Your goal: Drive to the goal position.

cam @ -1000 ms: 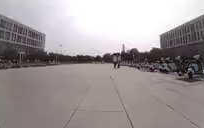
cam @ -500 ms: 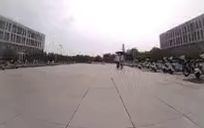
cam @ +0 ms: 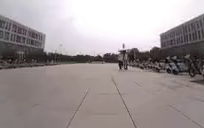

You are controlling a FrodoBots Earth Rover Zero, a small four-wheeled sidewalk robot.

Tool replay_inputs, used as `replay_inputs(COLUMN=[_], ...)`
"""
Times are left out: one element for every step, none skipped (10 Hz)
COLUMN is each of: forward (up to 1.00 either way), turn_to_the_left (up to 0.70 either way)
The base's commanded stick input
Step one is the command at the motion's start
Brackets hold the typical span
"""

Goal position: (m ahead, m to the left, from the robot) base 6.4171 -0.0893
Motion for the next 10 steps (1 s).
replay_inputs(forward=[0.85,0.85,0.85,0.85,0.85,0.85,0.85,0.85,0.85,0.85], turn_to_the_left=[0.00,0.00,0.00,0.00,0.00,0.00,0.00,0.00,0.00,0.00])
